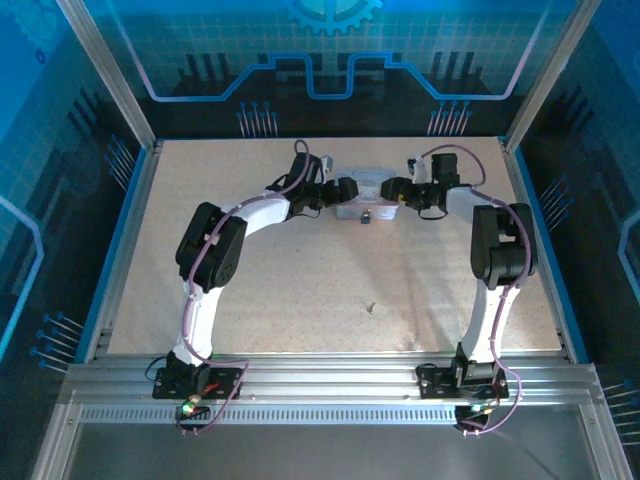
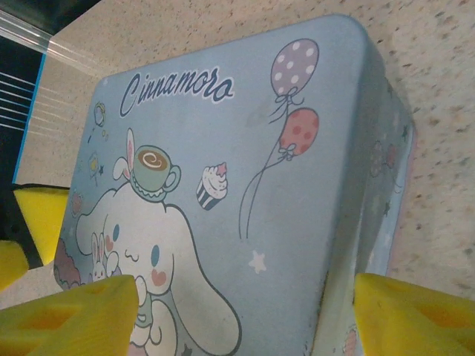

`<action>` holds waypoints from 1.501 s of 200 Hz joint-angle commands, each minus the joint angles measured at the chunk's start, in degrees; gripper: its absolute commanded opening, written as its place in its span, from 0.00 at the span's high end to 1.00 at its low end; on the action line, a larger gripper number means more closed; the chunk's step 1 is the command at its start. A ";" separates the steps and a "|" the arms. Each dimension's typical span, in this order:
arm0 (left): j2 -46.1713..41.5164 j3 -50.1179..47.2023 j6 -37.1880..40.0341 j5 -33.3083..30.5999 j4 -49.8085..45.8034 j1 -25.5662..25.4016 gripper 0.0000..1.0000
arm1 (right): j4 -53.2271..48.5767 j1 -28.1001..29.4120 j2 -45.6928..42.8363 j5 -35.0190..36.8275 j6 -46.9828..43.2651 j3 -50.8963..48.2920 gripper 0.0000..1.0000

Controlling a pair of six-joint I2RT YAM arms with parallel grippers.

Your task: Unlock a padlock with a key

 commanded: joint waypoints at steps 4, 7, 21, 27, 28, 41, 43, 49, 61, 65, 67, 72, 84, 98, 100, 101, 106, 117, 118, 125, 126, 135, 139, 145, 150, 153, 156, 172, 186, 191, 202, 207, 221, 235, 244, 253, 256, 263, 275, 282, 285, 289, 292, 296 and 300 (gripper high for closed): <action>-4.50 -2.01 2.49 3.13 -1.83 -0.66 0.15 | 2.83 6.27 -3.70 -4.53 2.73 -2.71 0.24; -4.82 -2.25 2.67 3.05 -1.91 -0.58 0.15 | 2.87 6.69 -3.91 -4.38 2.78 -2.98 0.24; -6.46 -3.95 3.40 2.55 -1.84 -0.15 0.15 | 3.82 8.84 -5.06 -3.10 2.82 -4.72 0.24; -7.19 -4.84 3.51 2.40 -1.60 0.08 0.15 | 4.43 9.70 -5.42 -2.43 2.95 -5.66 0.24; -7.30 -4.99 3.48 2.36 -1.54 0.11 0.15 | 4.58 9.84 -5.44 -2.34 3.03 -5.80 0.23; -8.52 -7.43 3.37 2.41 -0.19 0.64 0.15 | 6.06 11.58 -5.96 -1.17 3.53 -7.42 0.23; -8.72 -7.74 3.30 2.47 0.07 0.75 0.15 | 6.20 11.74 -6.05 -1.08 3.63 -7.76 0.23; -9.22 -8.77 3.13 2.58 0.61 0.93 0.15 | 7.05 12.47 -6.10 -0.64 4.15 -8.34 0.23; -10.34 -11.16 2.77 2.59 1.70 1.23 0.15 | 9.06 13.63 -6.56 -0.09 5.17 -9.88 0.23; -10.77 -11.91 2.68 2.52 2.07 1.24 0.15 | 9.54 13.97 -6.67 -0.03 5.42 -10.31 0.23; -11.00 -12.31 2.67 2.39 2.26 1.21 0.15 | 9.73 14.16 -6.71 -0.02 5.60 -10.55 0.23; -11.74 -13.46 2.59 2.08 2.71 1.20 0.15 | 9.98 14.66 -6.86 0.13 5.81 -10.93 0.23; -13.47 -16.38 1.93 1.39 4.20 1.20 0.15 | 9.91 15.69 -7.45 0.43 5.92 -11.84 0.23; -15.26 -19.52 1.54 0.57 5.34 1.20 0.14 | 10.63 17.12 -8.93 1.39 6.10 -13.52 0.23; -15.53 -19.84 1.55 0.41 5.36 1.20 0.14 | 10.73 17.28 -9.14 1.50 6.14 -13.81 0.23; -15.65 -20.05 1.53 0.35 5.37 1.20 0.14 | 10.80 17.41 -9.24 1.60 6.12 -13.92 0.23; -16.12 -20.85 1.61 0.03 5.35 1.20 0.14 | 10.95 17.88 -9.92 2.20 6.14 -14.58 0.23; -17.20 -22.49 1.76 -0.82 5.60 1.28 0.14 | 11.16 18.79 -11.00 3.47 6.19 -15.84 0.22; -17.27 -22.74 1.77 -0.88 5.66 1.28 0.14 | 11.19 18.87 -11.13 3.55 6.19 -15.99 0.22; -17.90 -23.59 2.01 -1.50 5.94 1.33 0.13 | 11.49 19.27 -11.65 4.15 6.26 -16.81 0.22; -18.02 -23.73 2.03 -1.66 5.96 1.31 0.13 | 11.53 19.28 -11.72 4.25 6.27 -16.91 0.22; -18.68 -24.67 2.30 -2.57 5.90 1.50 0.12 | 12.06 19.73 -12.38 5.13 6.73 -17.99 0.22; -18.90 -25.01 2.39 -2.69 5.89 1.62 0.11 | 12.28 19.88 -12.56 5.41 6.99 -18.45 0.21; -19.22 -25.45 2.56 -2.90 5.80 1.97 0.11 | 12.84 20.06 -12.82 5.69 7.48 -19.10 0.21; -19.43 -25.68 2.55 -2.97 5.76 2.26 0.10 | 13.28 20.12 -13.10 5.92 7.87 -19.76 0.21; -19.60 -25.84 2.50 -2.99 5.72 2.41 0.10 | 13.51 20.17 -13.25 6.05 8.08 -19.97 0.21; -19.63 -26.02 2.55 -2.98 5.72 2.62 0.10 | 13.66 20.21 -13.43 6.24 8.27 -20.34 0.20; -20.35 -26.75 2.62 -3.27 5.81 3.66 0.07 | 13.59 20.50 -14.53 8.09 8.26 -21.64 0.18; -21.18 -27.42 2.62 -3.34 5.81 4.79 0.04 | 12.37 20.52 -15.55 9.94 7.79 -22.20 0.16; -21.51 -27.75 2.69 -3.47 5.77 5.15 0.02 | 11.75 20.52 -15.92 10.62 7.61 -22.28 0.15; -22.54 -28.52 2.74 -3.85 5.72 5.98 0.01 | 10.16 20.44 -16.81 12.32 6.96 -22.37 0.14; -23.12 -28.84 2.75 -4.14 5.56 6.33 0.01 | 9.13 20.36 -17.20 13.17 6.72 -22.29 0.13; -25.37 -30.48 2.92 -5.19 5.46 7.36 0.01 | 6.11 20.18 -18.63 15.64 6.00 -22.17 0.10; -28.44 -32.92 3.01 -7.06 5.37 8.24 0.01 | 2.83 20.10 -20.78 18.65 5.77 -22.28 0.09; -30.58 -34.75 3.01 -8.10 5.42 8.57 0.01 | 0.62 20.11 -22.30 20.36 5.71 -22.44 0.08; -32.92 -36.59 2.97 -8.89 5.45 8.67 0.01 | -1.73 20.15 -23.97 22.05 5.67 -22.79 0.08; -33.74 -37.27 2.93 -9.13 5.46 8.67 0.01 | -2.39 20.15 -24.61 22.53 5.73 -23.02 0.08; -35.69 -38.94 2.36 -9.35 5.74 8.67 0.01 | -3.56 20.30 -26.13 23.57 6.04 -23.72 0.09; -39.15 -42.43 0.49 -9.04 6.85 8.51 0.01 | -4.98 20.80 -28.99 25.07 6.79 -24.83 0.09; -41.16 -44.21 -0.31 -8.83 7.08 8.34 0.01 | -5.77 21.26 -30.60 26.02 7.50 -27.26 0.10; -41.96 -44.80 -0.44 -8.80 6.91 8.13 0.01 | -6.10 21.43 -31.24 26.22 7.93 -27.75 0.10; -43.13 -45.57 -0.64 -8.82 6.58 7.97 0.01 | -6.71 21.70 -32.14 26.54 8.31 -28.40 0.10; -44.00 -46.19 -0.75 -8.84 6.26 7.78 0.01 | -7.28 21.89 -32.72 26.76 9.03 -28.92 0.10; -45.21 -46.86 -0.85 -8.89 5.84 7.56 0.01 | -8.11 22.21 -33.52 26.91 9.81 -29.34 0.11; -46.32 -47.48 -0.85 -9.03 5.42 7.18 0.01 | -9.00 22.49 -34.17 26.88 10.54 -29.80 0.11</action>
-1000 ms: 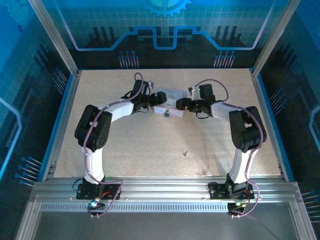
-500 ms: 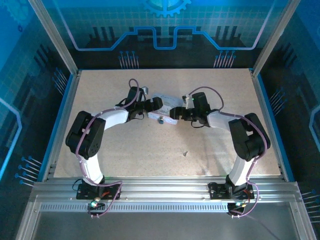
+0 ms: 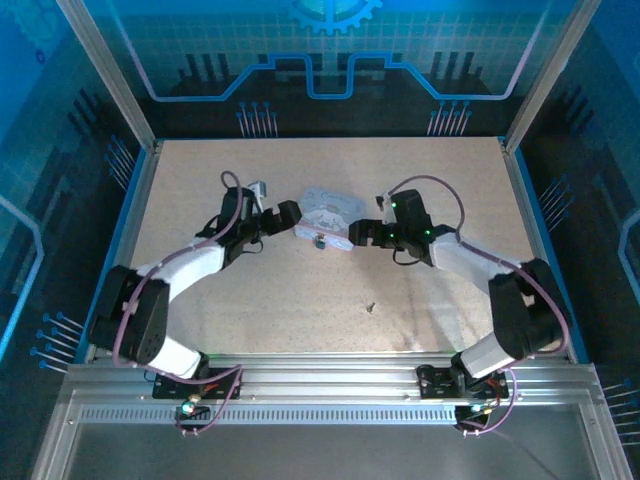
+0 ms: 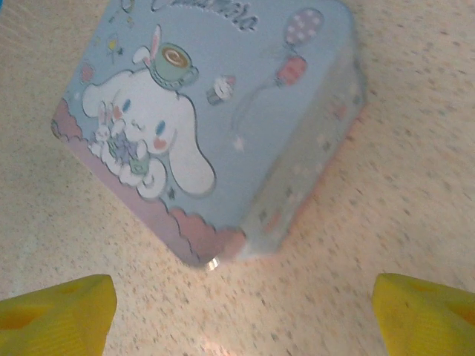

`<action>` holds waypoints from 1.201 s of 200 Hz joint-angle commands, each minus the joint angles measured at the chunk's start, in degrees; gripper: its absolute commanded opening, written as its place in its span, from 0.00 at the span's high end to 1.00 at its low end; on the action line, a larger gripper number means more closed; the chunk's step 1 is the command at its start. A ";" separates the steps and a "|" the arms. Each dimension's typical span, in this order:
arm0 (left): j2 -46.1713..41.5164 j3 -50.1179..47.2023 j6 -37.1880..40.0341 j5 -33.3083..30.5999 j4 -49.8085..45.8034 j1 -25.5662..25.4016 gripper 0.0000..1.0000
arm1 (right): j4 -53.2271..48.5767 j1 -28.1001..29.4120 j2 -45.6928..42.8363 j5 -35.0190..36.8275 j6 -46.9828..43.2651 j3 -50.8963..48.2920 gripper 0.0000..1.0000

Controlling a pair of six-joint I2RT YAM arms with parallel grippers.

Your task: Unlock a padlock with a key

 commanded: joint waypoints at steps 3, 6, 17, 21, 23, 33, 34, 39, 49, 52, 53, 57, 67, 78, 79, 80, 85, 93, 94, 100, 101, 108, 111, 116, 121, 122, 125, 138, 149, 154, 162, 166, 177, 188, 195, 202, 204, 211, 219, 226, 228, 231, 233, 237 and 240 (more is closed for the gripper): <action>-6.53 -4.51 -1.77 -0.87 -0.70 -1.43 0.01 | -8.39 2.40 -4.44 3.83 3.76 -3.68 0.11; -7.27 -4.89 -1.77 -0.87 -1.07 -1.72 0.02 | -9.20 2.60 -4.90 3.83 4.25 -4.00 0.11; -9.97 -6.39 -2.34 -0.97 -2.44 -2.81 0.01 | -11.83 3.85 -6.36 4.43 5.52 -5.09 0.12; -10.72 -6.99 -2.57 -0.88 -2.83 -3.28 0.02 | -12.65 4.45 -6.96 4.68 5.82 -5.48 0.12; -11.23 -7.26 -2.74 -0.87 -2.95 -3.43 0.02 | -13.06 4.82 -7.25 4.88 5.90 -5.69 0.12; -13.18 -8.89 -3.69 -0.97 -3.72 -4.70 0.02 | -15.22 6.59 -8.79 6.38 6.31 -6.77 0.12; -13.36 -9.06 -3.78 -0.96 -3.81 -4.84 0.02 | -15.47 6.78 -8.93 6.65 6.34 -6.85 0.12; -14.33 -9.87 -4.31 -0.95 -4.04 -5.48 0.02 | -16.72 7.85 -9.78 7.72 6.59 -7.33 0.12; -16.35 -11.57 -5.48 -1.27 -4.18 -6.65 0.02 | -19.27 9.73 -11.37 9.62 7.14 -7.94 0.13; -16.83 -12.15 -5.77 -1.42 -4.31 -7.03 0.02 | -19.88 10.18 -11.86 10.10 7.35 -8.12 0.13; -16.99 -12.35 -5.88 -1.45 -4.28 -7.10 0.02 | -20.17 10.38 -12.05 10.26 7.43 -8.19 0.13; -17.64 -13.21 -6.50 -1.68 -4.20 -7.52 0.02 | -21.07 10.99 -12.59 10.63 7.73 -8.40 0.13; -19.27 -15.19 -7.82 -2.07 -3.93 -8.45 0.02 | -22.79 12.35 -14.02 11.26 8.60 -9.18 0.13; -20.57 -16.84 -9.07 -2.64 -3.76 -9.21 0.03 | -24.03 13.38 -15.60 11.16 9.69 -10.22 0.17; -20.66 -16.94 -9.16 -2.68 -3.74 -9.25 0.03 | -24.14 13.43 -15.67 11.19 9.83 -10.29 0.17; -20.79 -17.08 -9.20 -2.65 -3.73 -9.35 0.03 | -24.19 13.49 -15.80 11.20 9.85 -10.37 0.18; -21.19 -17.56 -9.52 -2.80 -3.69 -9.58 0.03 | -24.58 13.96 -16.39 10.99 10.35 -10.88 0.19; -21.52 -17.97 -9.76 -3.08 -3.54 -10.10 0.03 | -24.89 14.56 -17.07 10.52 10.92 -11.64 0.21; -21.53 -18.03 -9.77 -3.07 -3.54 -10.18 0.02 | -24.97 14.59 -17.11 10.47 11.01 -11.75 0.21; -21.59 -18.13 -9.77 -3.23 -3.54 -10.47 0.03 | -25.47 15.08 -17.32 10.27 11.65 -12.11 0.21; -21.56 -18.11 -9.77 -3.23 -3.54 -10.54 0.03 | -25.56 15.15 -17.33 10.26 11.73 -12.20 0.21; -21.46 -18.13 -9.77 -3.27 -3.45 -10.92 0.03 | -26.06 15.68 -17.29 9.80 12.09 -12.54 0.24; -21.31 -18.07 -9.77 -3.24 -3.38 -11.03 0.03 | -26.26 15.85 -17.21 9.48 12.15 -12.62 0.25; -21.12 -18.09 -9.85 -3.17 -3.29 -11.19 0.03 | -26.61 16.16 -17.01 9.13 12.24 -12.60 0.27; -20.95 -17.96 -9.92 -3.20 -3.12 -11.28 0.03 | -27.02 16.54 -16.70 8.94 12.48 -12.55 0.28; -20.89 -17.94 -9.94 -3.22 -3.07 -11.29 0.03 | -27.08 16.59 -16.67 8.89 12.50 -12.55 0.28; -20.77 -17.93 -10.01 -3.24 -2.91 -11.34 0.03 | -27.30 16.78 -16.54 8.85 12.51 -12.51 0.29; -20.21 -18.13 -10.59 -3.20 -1.78 -11.52 0.03 | -27.81 17.83 -15.54 8.88 12.22 -11.98 0.29; -19.69 -18.44 -11.23 -3.23 -0.79 -11.56 0.03 | -28.07 18.32 -14.37 8.69 11.84 -11.31 0.33; -19.58 -18.48 -11.45 -3.22 -0.59 -11.61 0.03 | -28.07 18.43 -13.76 8.33 11.54 -10.93 0.34; -19.35 -18.54 -11.75 -3.20 -0.51 -11.62 0.03 | -28.18 18.64 -12.73 8.12 11.14 -10.20 0.36; -19.30 -18.46 -11.74 -3.16 -0.48 -11.74 0.03 | -28.27 18.73 -12.14 8.20 10.96 -9.78 0.37; -19.31 -18.45 -11.63 -3.15 -0.55 -11.83 0.03 | -28.53 19.27 -10.70 8.31 10.46 -8.76 0.39; -19.43 -18.53 -11.63 -3.15 -0.79 -11.83 0.03 | -29.09 19.83 -9.35 8.86 10.18 -7.73 0.41; -19.68 -18.60 -11.62 -3.19 -0.82 -11.83 0.03 | -29.42 20.19 -8.70 9.33 10.07 -7.24 0.41; -19.89 -18.62 -11.69 -3.22 -0.82 -11.81 0.03 | -29.52 20.49 -8.22 9.85 9.98 -6.88 0.41; -19.94 -18.62 -11.70 -3.23 -0.82 -11.83 0.03 | -29.52 20.61 -8.02 9.95 9.97 -6.86 0.41; -20.01 -18.69 -11.71 -3.21 -0.83 -11.83 0.03 | -29.40 20.83 -7.81 10.14 9.96 -6.79 0.42; -20.10 -18.66 -11.62 -3.23 -0.94 -11.81 0.03 | -29.18 20.84 -7.56 10.22 10.04 -6.76 0.43; -20.12 -18.57 -11.62 -3.19 -0.95 -11.83 0.03 | -29.00 20.85 -7.36 10.25 10.05 -6.76 0.45; -20.11 -18.59 -11.60 -3.23 -0.92 -11.83 0.03 | -28.99 20.85 -7.32 10.29 10.05 -6.76 0.45; -20.05 -18.62 -11.61 -3.24 -0.91 -11.83 0.03 | -29.03 20.85 -7.31 10.33 10.05 -6.73 0.46; -20.09 -18.58 -11.68 -3.24 -0.90 -11.83 0.03 | -29.00 20.83 -7.18 10.36 10.05 -6.69 0.46; -20.07 -18.60 -11.62 -3.24 -0.95 -11.83 0.03 | -28.95 20.84 -7.07 10.42 10.06 -6.62 0.46; -20.07 -18.58 -11.62 -3.20 -0.91 -11.82 0.03 | -28.99 20.81 -7.01 10.46 10.10 -6.53 0.46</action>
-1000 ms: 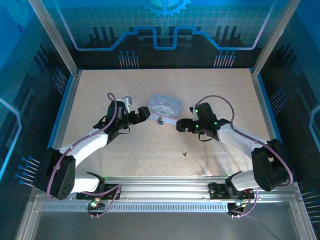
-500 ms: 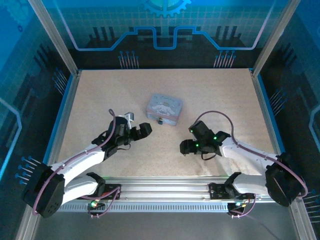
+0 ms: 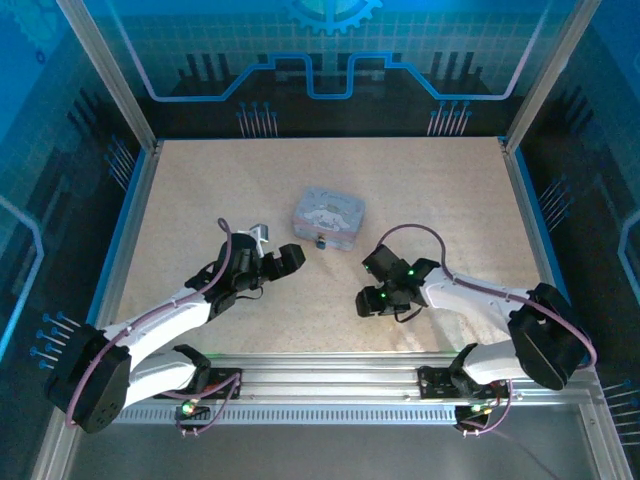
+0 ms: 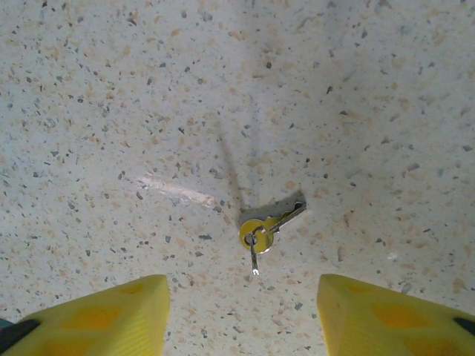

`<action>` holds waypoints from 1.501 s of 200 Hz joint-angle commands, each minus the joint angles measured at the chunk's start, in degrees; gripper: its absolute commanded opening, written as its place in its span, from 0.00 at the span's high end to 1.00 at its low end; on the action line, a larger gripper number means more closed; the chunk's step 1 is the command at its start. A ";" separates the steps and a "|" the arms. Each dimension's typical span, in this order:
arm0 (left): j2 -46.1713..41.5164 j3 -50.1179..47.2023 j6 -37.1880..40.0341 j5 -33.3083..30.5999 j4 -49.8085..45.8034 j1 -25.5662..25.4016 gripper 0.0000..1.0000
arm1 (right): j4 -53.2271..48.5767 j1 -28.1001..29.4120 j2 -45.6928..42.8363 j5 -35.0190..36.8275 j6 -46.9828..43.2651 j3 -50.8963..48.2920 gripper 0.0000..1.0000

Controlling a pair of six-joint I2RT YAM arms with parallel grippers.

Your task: Unlock a padlock with a key

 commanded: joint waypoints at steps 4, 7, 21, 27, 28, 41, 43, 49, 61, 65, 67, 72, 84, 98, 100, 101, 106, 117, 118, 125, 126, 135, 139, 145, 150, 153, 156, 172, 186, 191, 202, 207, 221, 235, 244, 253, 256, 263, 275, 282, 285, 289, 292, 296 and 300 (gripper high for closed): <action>-0.41 -0.92 -0.60 -0.89 0.84 -0.50 0.03 | -1.53 0.76 1.04 1.17 -0.22 1.46 0.47; -0.48 -0.92 -0.58 -0.83 0.84 -0.53 0.03 | -1.52 0.78 1.12 1.17 -0.25 1.54 0.48; -0.61 -1.05 -0.59 -0.92 0.84 -0.52 0.03 | -1.61 0.80 1.46 1.39 -0.53 1.78 0.50; -0.61 -1.10 -0.59 -0.98 0.76 -0.53 0.03 | -1.65 0.83 1.71 1.65 -0.71 1.88 0.50; -0.62 -1.10 -0.63 -0.98 0.76 -0.49 0.03 | -1.63 0.80 1.70 1.68 -0.73 1.89 0.50; -0.58 -1.18 -0.70 -1.00 0.60 -0.53 0.02 | -1.57 0.80 2.28 1.92 -1.01 2.11 0.53; -0.62 -1.14 -0.70 -0.99 0.56 -0.58 0.02 | -1.53 0.80 2.35 1.96 -1.12 2.13 0.54; -0.63 -1.17 -0.67 -0.99 0.50 -0.52 0.03 | -1.47 0.83 2.69 1.82 -1.18 2.22 0.55; -0.60 -1.18 -0.75 -0.99 0.58 -0.53 0.02 | -1.55 0.85 3.44 1.66 -1.28 2.51 0.57; -0.60 -1.18 -0.82 -0.98 0.58 -0.48 0.02 | -1.48 0.86 3.66 1.43 -1.28 2.58 0.57; -0.63 -1.18 -0.77 -0.99 0.58 -0.52 0.02 | -1.42 0.86 3.75 1.40 -1.28 2.57 0.57; -0.60 -1.18 -0.85 -0.91 0.58 -0.46 0.02 | -1.31 0.83 3.98 1.29 -1.28 2.60 0.57; -0.56 -1.17 -0.85 -0.92 0.56 -0.49 0.02 | -0.92 0.80 4.57 0.92 -1.28 2.60 0.59; -0.63 -1.27 -0.93 -0.89 0.51 -0.53 0.02 | -0.64 0.88 5.14 0.64 -1.28 2.79 0.61; -0.64 -1.25 -0.93 -0.85 0.45 -0.53 0.02 | -0.64 0.86 5.26 0.65 -1.28 2.83 0.62; -0.64 -1.26 -0.93 -0.88 0.47 -0.53 0.02 | -0.64 0.86 5.32 0.65 -1.28 2.85 0.62; -0.65 -1.21 -0.93 -0.90 0.49 -0.54 0.03 | -0.56 0.87 5.42 0.65 -1.28 2.87 0.63; -0.69 -1.23 -0.93 -0.94 0.41 -0.53 0.02 | -0.51 0.87 5.75 0.65 -1.26 3.04 0.63; -0.71 -1.25 -0.93 -0.92 0.45 -0.49 0.02 | -0.49 0.91 5.79 0.61 -1.27 3.04 0.63; -0.73 -1.25 -0.94 -0.92 0.41 -0.53 0.02 | -0.39 0.87 5.99 0.58 -1.28 3.14 0.63; -0.73 -1.26 -0.98 -0.91 0.41 -0.53 0.02 | -0.38 0.91 6.00 0.53 -1.28 3.13 0.63; -0.74 -1.27 -0.89 -0.97 0.41 -0.53 0.02 | -0.29 0.93 6.27 0.56 -1.28 3.20 0.65; -0.73 -1.25 -0.87 -0.92 0.41 -0.53 0.02 | -0.29 0.90 6.35 0.54 -1.28 3.19 0.66; -0.70 -1.26 -0.84 -0.99 0.41 -0.49 0.02 | -0.29 0.91 6.52 0.56 -1.36 3.30 0.67; -0.66 -1.26 -0.87 -0.96 0.41 -0.49 0.02 | -0.24 0.88 6.70 0.52 -1.36 3.40 0.68; -0.70 -1.23 -0.89 -0.97 0.41 -0.53 0.02 | -0.28 0.92 6.75 0.60 -1.36 3.38 0.68; -0.66 -1.27 -0.85 -0.98 0.41 -0.48 0.02 | -0.35 0.88 6.88 0.60 -1.36 3.39 0.69; -0.69 -1.36 -0.86 -0.99 0.41 -0.50 0.02 | -0.29 0.96 7.28 0.56 -1.36 3.54 0.70; -0.64 -1.35 -0.89 -0.91 0.32 -0.53 0.02 | -0.24 1.00 7.60 0.56 -1.40 3.52 0.71; -0.56 -1.28 -0.92 -0.98 0.32 -0.52 0.02 | -0.22 1.03 7.74 0.48 -1.36 3.56 0.72; -0.58 -1.36 -0.95 -0.98 0.32 -0.51 0.02 | -0.16 1.03 8.00 0.41 -1.28 3.56 0.73; -0.47 -1.31 -0.93 -0.98 0.32 -0.52 0.02 | -0.05 0.98 8.11 0.41 -1.29 3.57 0.73; -0.38 -1.26 -0.85 -0.98 0.27 -0.53 0.02 | 0.13 1.06 8.51 0.31 -1.19 3.40 0.75; -0.36 -1.24 -0.85 -0.99 0.29 -0.53 0.02 | 0.24 1.17 8.94 0.22 -1.25 3.43 0.76; -0.36 -1.18 -0.89 -1.04 0.21 -0.48 0.02 | 0.24 1.18 9.17 0.21 -1.28 3.35 0.78; -0.36 -1.18 -0.85 -1.07 0.15 -0.52 0.02 | 0.32 1.17 9.26 0.30 -1.19 3.23 0.78; -0.36 -1.14 -0.88 -1.05 0.14 -0.53 0.02 | 0.33 1.13 9.33 0.36 -1.19 3.15 0.78; -0.37 -1.16 -0.84 -1.07 0.12 -0.53 0.02 | 0.32 1.18 9.43 0.38 -1.19 3.02 0.79; -0.28 -1.18 -0.85 -1.16 0.14 -0.52 0.02 | 0.22 1.14 9.67 0.41 -1.37 2.98 0.81; -0.28 -1.16 -0.88 -1.12 0.14 -0.52 0.02 | 0.23 1.20 9.78 0.51 -1.44 2.87 0.82; -0.20 -1.18 -0.85 -1.16 0.14 -0.53 0.02 | 0.16 1.18 9.83 0.50 -1.45 2.87 0.83; -0.15 -1.18 -0.84 -1.13 0.14 -0.50 0.02 | 0.10 1.13 9.87 0.56 -1.52 2.87 0.84; -0.18 -1.13 -0.85 -1.15 0.14 -0.53 0.02 | 0.08 1.14 9.83 0.62 -1.54 2.87 0.85; -0.12 -1.08 -0.84 -1.16 0.06 -0.51 0.02 | 0.06 1.13 9.87 0.73 -1.54 2.87 0.86; -0.05 -1.09 -0.84 -1.16 0.05 -0.50 0.02 | -0.05 1.13 9.79 0.81 -1.58 2.81 0.87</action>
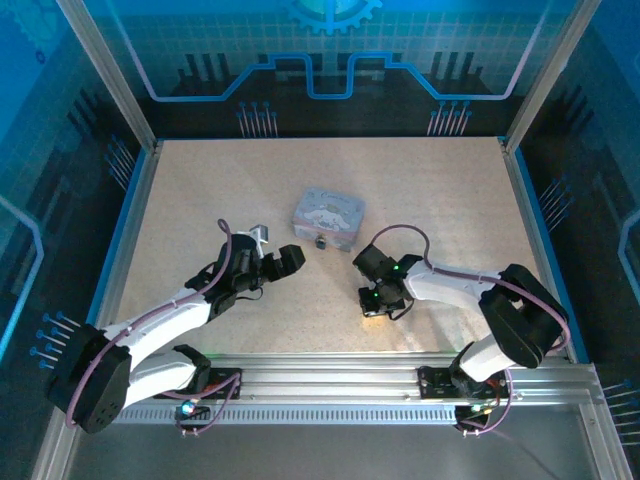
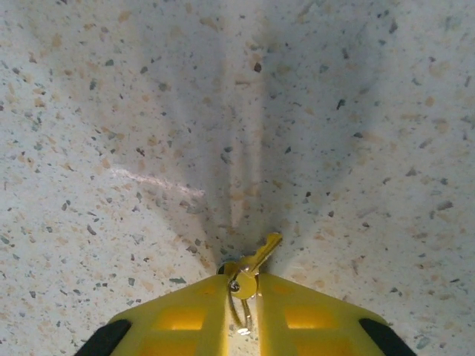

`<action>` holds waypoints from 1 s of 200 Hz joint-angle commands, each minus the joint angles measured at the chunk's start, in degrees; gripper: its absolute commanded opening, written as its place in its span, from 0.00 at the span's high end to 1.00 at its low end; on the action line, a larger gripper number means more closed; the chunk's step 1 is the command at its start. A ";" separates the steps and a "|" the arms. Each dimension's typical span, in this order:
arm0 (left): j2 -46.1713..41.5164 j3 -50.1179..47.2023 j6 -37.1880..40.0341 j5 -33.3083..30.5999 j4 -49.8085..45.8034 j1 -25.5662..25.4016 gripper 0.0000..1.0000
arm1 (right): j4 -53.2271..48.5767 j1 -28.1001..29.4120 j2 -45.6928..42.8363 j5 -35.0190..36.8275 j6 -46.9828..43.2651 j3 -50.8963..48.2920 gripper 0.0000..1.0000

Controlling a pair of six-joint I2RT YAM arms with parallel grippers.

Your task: Unlock a padlock with a key

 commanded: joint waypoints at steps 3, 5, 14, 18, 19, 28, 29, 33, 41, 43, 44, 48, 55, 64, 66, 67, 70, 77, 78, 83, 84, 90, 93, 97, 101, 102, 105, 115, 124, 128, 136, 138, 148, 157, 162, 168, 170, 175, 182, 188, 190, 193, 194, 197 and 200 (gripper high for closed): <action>-0.05 -0.72 -0.82 -1.16 0.08 -0.52 0.02 | -0.89 0.98 0.91 0.27 -0.20 0.36 0.88; -0.04 -0.72 -0.82 -1.16 0.08 -0.48 0.02 | -0.93 1.00 0.87 0.34 -0.20 0.40 0.88; -0.08 -0.62 -0.73 -1.16 0.01 -0.52 0.02 | -1.04 0.99 0.42 0.71 -0.29 0.34 0.90; -0.09 -0.55 -0.65 -1.16 -0.14 -0.49 0.02 | -1.03 0.96 0.09 0.94 -0.42 0.40 0.90; -0.09 -0.55 -0.65 -1.12 -0.16 -0.47 0.02 | -1.03 1.00 0.02 0.97 -0.45 0.36 0.91; -0.24 -0.44 -0.51 -1.16 -0.37 -0.52 0.02 | -1.03 1.00 -0.76 1.35 -0.79 0.24 0.93; -0.25 -0.45 -0.49 -1.12 -0.41 -0.48 0.02 | -1.03 1.02 -0.85 1.40 -0.85 0.24 0.93; -0.31 -0.31 -0.49 -1.16 -0.53 -0.53 0.02 | -1.04 0.98 -1.28 1.59 -1.10 0.18 0.93; -0.43 -0.18 -0.47 -1.00 -0.67 -0.53 0.02 | -0.93 0.98 -2.16 1.92 -1.70 0.08 0.95; -0.48 -0.08 -0.49 -0.99 -0.70 -0.47 0.02 | -0.87 1.02 -2.41 1.96 -1.87 0.07 0.96; -0.46 -0.05 -0.48 -0.99 -0.71 -0.50 0.02 | -0.82 1.03 -2.46 2.01 -1.96 0.11 0.96; -0.52 0.03 -0.59 -0.86 -0.79 -0.45 0.02 | -0.73 1.00 -3.03 2.11 -2.29 0.07 0.96; -0.69 0.21 -0.56 -0.74 -0.97 -0.47 0.02 | -0.52 0.96 -3.99 2.52 -2.84 -0.05 0.97; -0.96 0.54 -0.77 -0.42 -1.18 -0.53 0.02 | -0.02 1.03 -5.30 2.80 -3.85 -0.27 0.97; -1.03 0.62 -0.85 -0.34 -1.16 -0.53 0.02 | 0.06 0.97 -5.61 2.88 -4.06 -0.33 0.97; -1.04 0.61 -0.88 -0.31 -1.16 -0.49 0.02 | 0.17 1.00 -5.78 2.87 -4.16 -0.31 0.97; -1.11 0.72 -0.99 -0.16 -1.20 -0.52 0.02 | 0.38 0.95 -6.23 3.00 -4.55 -0.42 0.98; -1.35 1.04 -1.21 0.21 -1.31 -0.51 0.02 | 0.95 0.96 -7.36 3.18 -5.45 -0.60 1.00; -1.38 1.04 -1.19 0.27 -1.32 -0.52 0.02 | 1.01 0.95 -7.53 3.19 -5.55 -0.62 1.00; -1.48 1.25 -1.37 0.60 -1.40 -0.53 0.02 | 1.36 1.03 -8.33 3.40 -6.20 -0.68 1.00; -1.49 1.27 -1.40 0.60 -1.36 -0.49 0.02 | 1.44 0.99 -8.46 3.43 -6.37 -0.75 1.00; -1.71 1.55 -1.69 1.12 -1.35 -0.53 0.02 | 2.07 1.03 -9.53 3.55 -7.25 -0.94 1.00; -1.74 1.70 -1.74 1.41 -1.34 -0.51 0.02 | 2.40 1.01 -10.10 3.60 -7.69 -0.98 1.00; -1.76 1.88 -1.91 1.67 -1.41 -0.46 0.02 | 2.72 1.03 -10.78 3.70 -8.26 -1.11 1.00; -1.85 2.08 -2.04 2.12 -1.41 -0.52 0.02 | 3.25 0.96 -11.57 3.95 -8.84 -1.23 1.00; -1.85 2.13 -2.09 2.15 -1.42 -0.53 0.02 | 3.40 0.99 -11.79 3.97 -9.05 -1.28 1.00; -1.85 2.31 -2.31 2.51 -1.35 -0.48 0.02 | 3.75 0.97 -12.33 4.01 -9.46 -1.33 1.00; -1.85 2.81 -2.85 3.75 -1.05 -0.53 0.02 | 5.18 0.99 -14.48 4.25 -11.15 -1.83 1.00; -1.83 3.13 -3.55 5.12 -0.34 -0.53 0.03 | 6.89 1.03 -16.56 4.34 -12.63 -2.35 1.00; -1.76 3.27 -3.99 5.74 0.14 -0.53 0.03 | 7.67 1.05 -17.52 4.38 -13.29 -2.62 1.00; -1.55 3.55 -4.89 7.14 1.29 -0.45 0.03 | 9.46 1.09 -19.50 4.01 -14.88 -3.11 1.00; -1.51 3.57 -5.09 7.53 1.59 -0.49 0.03 | 9.92 1.05 -19.97 3.93 -15.30 -3.23 1.00; -1.25 3.82 -6.29 9.54 3.42 -0.53 0.04 | 12.64 1.08 -22.46 3.08 -17.71 -4.06 1.00; -0.97 4.13 -7.30 11.21 5.10 -0.51 0.05 | 15.10 1.07 -24.58 2.13 -19.84 -4.97 1.00; -0.74 4.28 -7.66 12.18 6.02 -0.48 0.05 | 16.50 1.03 -25.64 1.56 -20.94 -5.38 1.00; -0.53 4.57 -8.03 13.31 6.82 -0.60 0.05 | 17.92 1.03 -26.93 1.04 -22.26 -5.84 1.00; -0.42 4.69 -8.14 13.62 7.15 -0.53 0.05 | 18.45 1.05 -27.25 0.82 -22.62 -6.00 1.00; -0.28 4.96 -8.36 14.50 7.87 -0.61 0.06 | 19.46 1.06 -28.16 0.47 -23.73 -6.24 1.00; -0.10 5.22 -8.45 15.97 9.14 -0.62 0.07 | 20.72 1.04 -29.16 -0.35 -25.32 -6.48 1.00; 0.01 5.46 -8.45 17.01 10.08 -0.69 0.07 | 21.58 1.04 -29.92 -1.25 -26.98 -6.48 1.00; 0.02 5.55 -8.42 17.40 10.47 -0.66 0.08 | 21.80 1.10 -30.11 -1.58 -27.47 -6.45 1.00; 0.08 5.68 -8.34 18.07 11.15 -0.76 0.08 | 22.01 1.05 -30.39 -2.06 -28.26 -6.44 1.00; 0.13 5.69 -8.23 18.34 11.41 -0.73 0.08 | 22.09 1.09 -30.47 -2.20 -28.56 -6.39 1.00; 0.19 5.74 -8.03 19.09 12.27 -0.87 0.09 | 22.27 1.06 -30.69 -2.72 -29.32 -6.23 1.00; 0.30 5.80 -7.82 19.88 12.98 -0.96 0.10 | 22.38 1.05 -30.91 -3.26 -30.03 -6.06 1.00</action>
